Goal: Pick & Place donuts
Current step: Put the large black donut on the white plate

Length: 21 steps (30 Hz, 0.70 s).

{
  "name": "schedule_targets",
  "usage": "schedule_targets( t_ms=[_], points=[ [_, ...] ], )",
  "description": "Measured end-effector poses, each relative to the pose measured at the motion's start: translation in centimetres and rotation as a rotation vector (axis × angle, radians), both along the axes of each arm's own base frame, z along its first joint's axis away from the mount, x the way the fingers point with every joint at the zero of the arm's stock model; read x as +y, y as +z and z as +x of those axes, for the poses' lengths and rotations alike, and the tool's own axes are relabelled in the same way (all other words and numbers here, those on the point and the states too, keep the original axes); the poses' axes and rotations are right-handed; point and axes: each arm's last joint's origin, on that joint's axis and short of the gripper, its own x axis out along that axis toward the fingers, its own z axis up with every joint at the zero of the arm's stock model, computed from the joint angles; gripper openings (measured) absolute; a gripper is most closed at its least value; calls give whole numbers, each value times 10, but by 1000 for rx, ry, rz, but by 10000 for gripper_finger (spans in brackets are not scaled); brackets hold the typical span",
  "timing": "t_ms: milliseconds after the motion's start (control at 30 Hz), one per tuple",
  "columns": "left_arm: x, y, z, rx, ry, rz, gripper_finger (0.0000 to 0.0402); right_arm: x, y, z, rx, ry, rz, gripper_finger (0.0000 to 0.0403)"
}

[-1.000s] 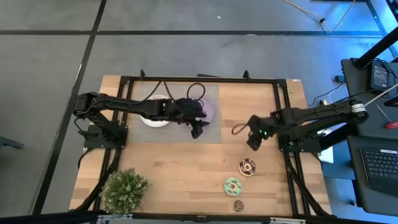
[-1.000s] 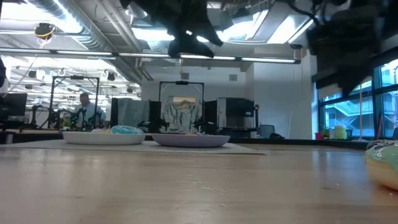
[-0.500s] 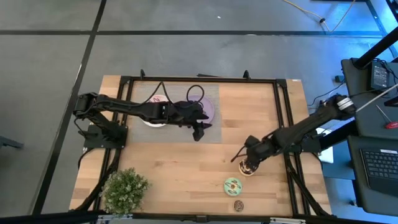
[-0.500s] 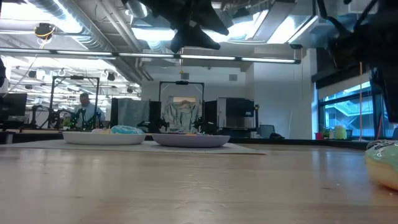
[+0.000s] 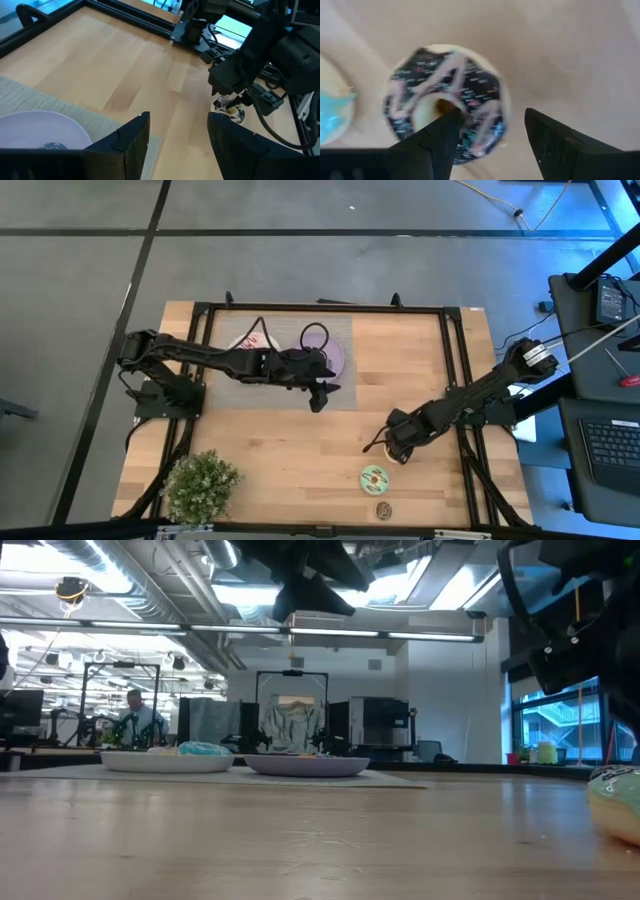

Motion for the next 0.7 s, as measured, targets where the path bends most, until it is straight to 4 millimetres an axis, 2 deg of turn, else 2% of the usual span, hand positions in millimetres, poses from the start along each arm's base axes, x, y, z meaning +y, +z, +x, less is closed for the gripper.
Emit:
schedule_targets(
  t_ms=[167, 467, 700],
  points=[
    [-3, 0, 0, 0, -8, 0, 194, 3, 0, 4, -28, 8, 45, 226],
    [-2, 0, 0, 1, -5, -3, 194, 2, -6, 5, -20, 1, -15, 220],
    [-3, -1, 0, 6, -5, -3, 194, 3, -11, 6, -4, 5, -23, 162]
  ],
)
